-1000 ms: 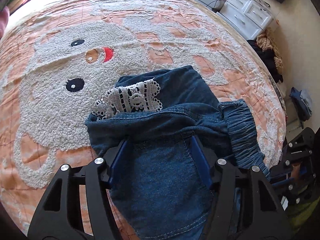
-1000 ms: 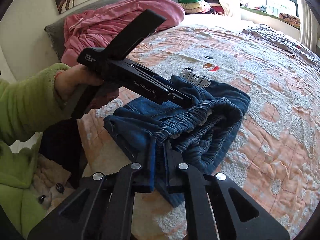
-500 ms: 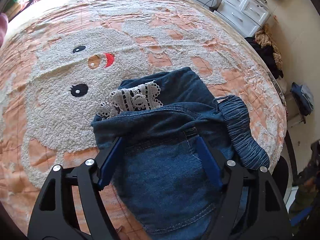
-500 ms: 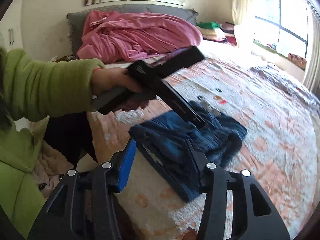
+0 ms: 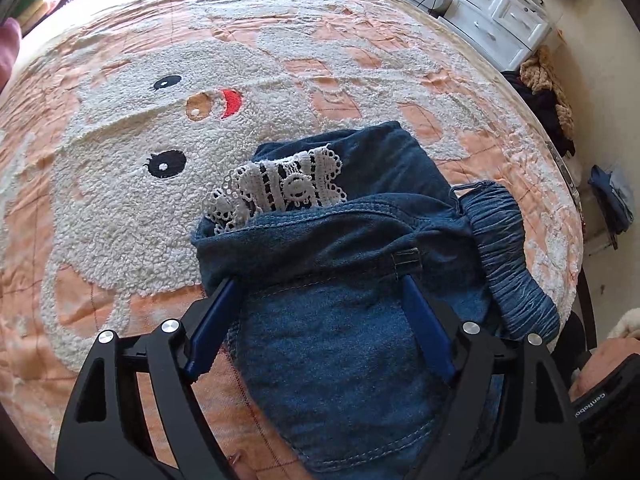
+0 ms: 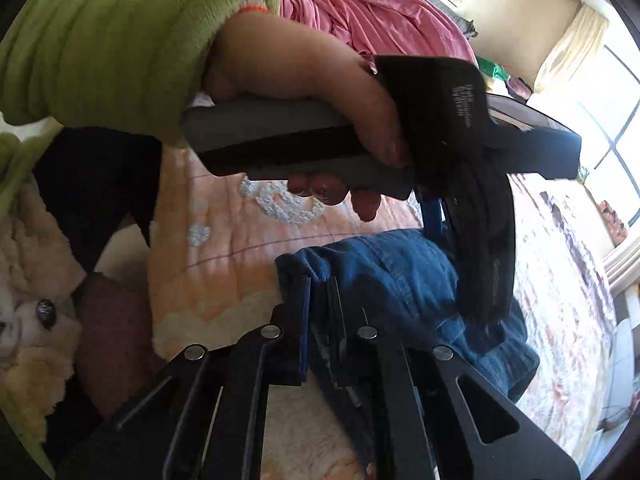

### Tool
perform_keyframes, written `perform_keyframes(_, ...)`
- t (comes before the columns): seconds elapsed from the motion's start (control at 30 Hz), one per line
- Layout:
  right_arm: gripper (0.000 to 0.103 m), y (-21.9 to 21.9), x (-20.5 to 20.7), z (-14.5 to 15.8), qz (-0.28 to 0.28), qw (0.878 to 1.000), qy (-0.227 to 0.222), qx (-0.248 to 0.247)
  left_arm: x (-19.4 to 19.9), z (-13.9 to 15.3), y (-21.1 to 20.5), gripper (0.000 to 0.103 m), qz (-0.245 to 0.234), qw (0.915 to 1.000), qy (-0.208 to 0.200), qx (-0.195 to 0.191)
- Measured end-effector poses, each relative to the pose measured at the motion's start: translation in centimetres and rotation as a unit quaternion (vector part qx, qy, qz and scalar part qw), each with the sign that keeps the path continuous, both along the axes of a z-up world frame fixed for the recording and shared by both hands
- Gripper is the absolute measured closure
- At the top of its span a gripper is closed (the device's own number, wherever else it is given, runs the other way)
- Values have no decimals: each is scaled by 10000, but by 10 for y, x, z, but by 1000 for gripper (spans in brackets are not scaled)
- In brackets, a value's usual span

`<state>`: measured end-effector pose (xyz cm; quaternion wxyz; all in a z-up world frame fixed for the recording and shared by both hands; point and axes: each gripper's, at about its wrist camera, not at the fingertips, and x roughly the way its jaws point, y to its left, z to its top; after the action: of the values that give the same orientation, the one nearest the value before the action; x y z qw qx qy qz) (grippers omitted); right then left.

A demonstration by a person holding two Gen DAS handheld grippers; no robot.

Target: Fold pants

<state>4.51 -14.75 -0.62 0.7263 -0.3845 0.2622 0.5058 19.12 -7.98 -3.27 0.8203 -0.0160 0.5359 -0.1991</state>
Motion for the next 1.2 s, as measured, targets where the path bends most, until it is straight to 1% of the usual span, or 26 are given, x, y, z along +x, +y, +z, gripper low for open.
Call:
perform_keyframes(0.03, 100, -4, -2, 2, -11, 10000, 35, 55, 0, -1, 0, 29, -15, 10000, -2, -22)
perform_keyframes(0.1, 101, -11, -4, -1, -41, 9996, 258, 137, 2, -2, 2, 28, -3, 9999, 23, -101)
perform_keyframes(0.13, 101, -12, -3, -7, -123, 9995, 250, 132, 2, -3, 2, 28, 14, 9999, 33, -133)
perform_keyframes(0.17, 102, -11, -3, -14, -168, 9991, 366, 110, 3, -3, 2, 28, 23, 9999, 34, -141)
perform_keyframes(0.2, 103, -9, -2, -24, -210, 9981, 575, 57, 2, -4, 2, 28, 36, 9999, 7, -125)
perform_keyframes(0.23, 103, -7, -1, -35, -309, 9974, 646, -21, 2, -4, 2, 28, 52, 9999, -10, -131)
perform_keyframes(0.27, 103, -7, -3, -42, -359, 9976, 584, -10, 2, -5, 2, 28, 68, 9999, -10, -138)
perform_keyframes(0.3, 103, -9, -5, -43, -430, 9972, 601, 142, 1, -5, 2, 28, 68, 9999, -22, -138)
perform_keyframes(0.37, 103, -19, 2, -30, -674, 9896, 1146, 555, 0, -4, 1, 28, 40, 9999, -65, -116)
perform_keyframes(0.4, 103, -25, 3, -21, -774, 9859, 1252, 797, 0, -4, 2, 28, 33, 9999, -67, -118)
perform_keyframes(0.47, 101, -36, -1, 3, -824, 9802, 1210, 1334, 1, -5, 2, 28, 37, 9999, -56, -143)
perform_keyframes(0.5, 95, -41, -2, 15, -851, 9774, 1112, 1583, 1, -5, 2, 28, 43, 9999, -50, -152)
perform_keyframes(0.53, 79, -45, -2, 25, -921, 9757, 935, 1756, 1, -5, 2, 28, 54, 9998, -48, -158)
perform_keyframes(0.57, 69, -45, 2, 31, -958, 9760, 799, 1785, 1, -5, 3, 28, 63, 9998, -51, -155)
perform_keyframes(0.6, 53, -43, 8, 35, -980, 9780, 651, 1725, 0, -4, 2, 28, 66, 9999, -60, -143)
perform_keyframes(0.63, 51, -40, 13, 37, -1033, 9798, 487, 1643, 0, -4, 2, 28, 69, 9999, -73, -136)
perform_keyframes(0.67, 51, -40, 20, 38, -1105, 9802, 455, 1577, 0, -4, 2, 28, 79, 9998, -79, -137)
perform_keyframes(0.7, 51, -39, 29, 38, -1206, 9785, 568, 1576, -1, -4, 2, 28, 92, 9998, -85, -141)
perform_keyframes(0.73, 52, -39, 37, 37, -1303, 9744, 841, 1628, -1, -4, 2, 28, 103, 9998, -100, -140)
perform_keyframes(0.77, 53, -37, 45, 34, -1459, 9704, 1117, 1567, -1, -4, 2, 28, 109, 9998, -114, -133)
perform_keyframes(0.8, 54, -29, 50, 31, -1653, 9683, 1273, 1375, -2, -4, 2, 28, 113, 9998, -125, -123)
perform_keyframes(0.83, 57, -25, 50, 25, -1820, 9678, 1307, 1148, -2, -4, 2, 28, 119, 9998, -134, -121)
perform_keyframes(0.87, 57, -26, 49, 18, -1964, 9658, 1407, 941, -2, -5, 2, 28, 124, 9998, -136, -123)
perform_keyframes(0.93, 59, -29, 48, 5, -2223, 9588, 1595, 760, -2, -4, 1, 28, 100, 9998, -139, -96)
perform_keyframes(1.07, 59, -29, 46, 0, -2349, 9544, 1638, 840, -2, -4, -1, 27, 61, 9999, -149, -63)
perform_keyframes(1.2, 59, -27, 39, -5, -2427, 9541, 1530, 856, -1, -5, -1, 27, 73, 9998, -147, -114)
